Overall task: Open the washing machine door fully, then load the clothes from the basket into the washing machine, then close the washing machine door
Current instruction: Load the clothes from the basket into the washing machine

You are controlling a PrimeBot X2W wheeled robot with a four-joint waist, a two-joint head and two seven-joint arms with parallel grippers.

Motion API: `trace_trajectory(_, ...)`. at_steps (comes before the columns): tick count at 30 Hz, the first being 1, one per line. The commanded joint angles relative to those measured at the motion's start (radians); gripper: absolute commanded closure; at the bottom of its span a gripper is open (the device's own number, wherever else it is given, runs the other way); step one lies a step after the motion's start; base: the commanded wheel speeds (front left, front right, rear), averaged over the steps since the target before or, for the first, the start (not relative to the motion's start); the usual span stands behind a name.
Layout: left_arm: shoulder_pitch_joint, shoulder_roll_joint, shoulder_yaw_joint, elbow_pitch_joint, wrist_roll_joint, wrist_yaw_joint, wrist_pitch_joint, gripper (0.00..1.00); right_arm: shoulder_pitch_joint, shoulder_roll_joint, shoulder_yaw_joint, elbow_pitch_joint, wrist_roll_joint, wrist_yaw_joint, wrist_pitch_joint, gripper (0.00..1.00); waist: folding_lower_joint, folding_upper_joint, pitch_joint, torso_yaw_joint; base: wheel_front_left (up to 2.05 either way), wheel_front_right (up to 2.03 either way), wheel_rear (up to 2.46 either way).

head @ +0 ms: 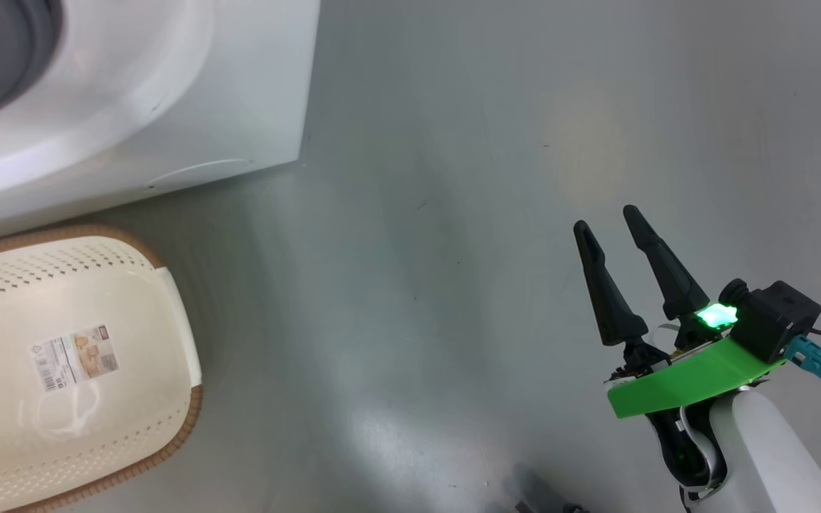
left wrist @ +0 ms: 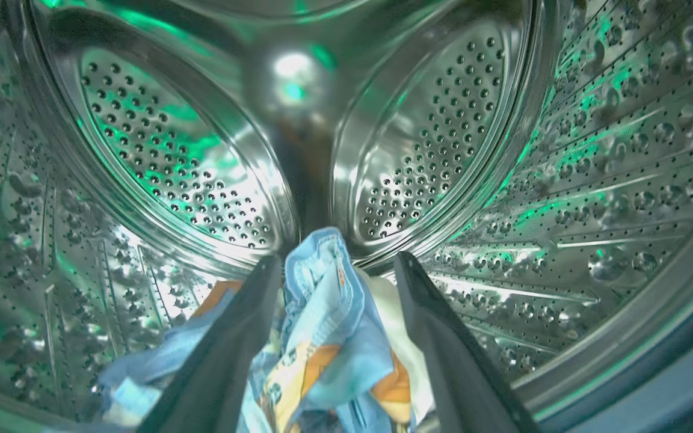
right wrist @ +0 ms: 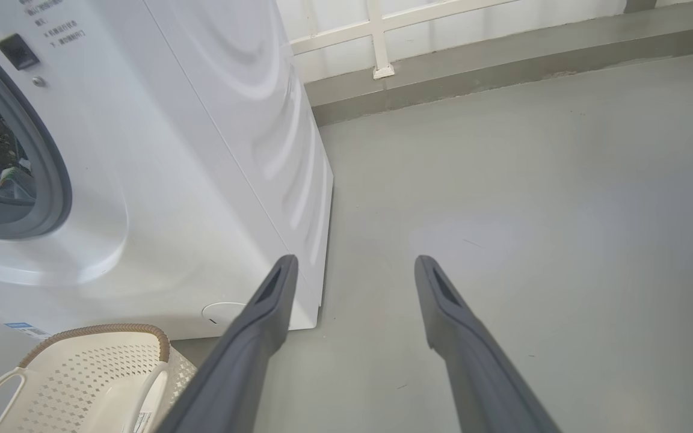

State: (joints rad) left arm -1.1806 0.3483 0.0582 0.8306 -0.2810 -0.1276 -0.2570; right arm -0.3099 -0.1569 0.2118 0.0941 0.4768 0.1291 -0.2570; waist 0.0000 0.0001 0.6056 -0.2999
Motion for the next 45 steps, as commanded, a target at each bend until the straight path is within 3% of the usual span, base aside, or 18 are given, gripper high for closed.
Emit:
trace_trajectory(1, 0.039, 0.035, 0.015, -0.033, -0.004, -0.003, -0.005, 0.00, 0.008, -0.008, 0.011, -0.023, 0.003, 0.002, -0.005, 0.00, 0.0000, -0.0001, -0.002, 0.006, 0.00, 0.00, 0.00)
trace_trajectory(21, 0.386, -0.112, 0.135, -0.231, 0.027, -0.003, -0.005, 0.00, 0.059, -0.043, -0.055, -0.026, -0.011, 0.002, -0.005, 0.00, 0.0000, -0.0001, -0.086, 0.105, 0.00, 0.00, 0.00)
trace_trajectory(30, 0.606, -0.170, 0.147, -0.341, 0.049, -0.003, -0.005, 0.00, 0.114, -0.068, -0.069, -0.013, -0.008, 0.002, -0.005, 0.00, 0.0000, -0.0001, -0.186, 0.143, 0.00, 0.00, 0.00)
trace_trajectory(45, 0.895, -0.220, 0.138, -0.464, 0.073, -0.003, -0.005, 0.00, 0.241, -0.111, -0.080, 0.010, 0.006, 0.002, -0.005, 0.00, 0.0000, -0.0001, -0.371, 0.194, 0.00, 0.00, 0.00)
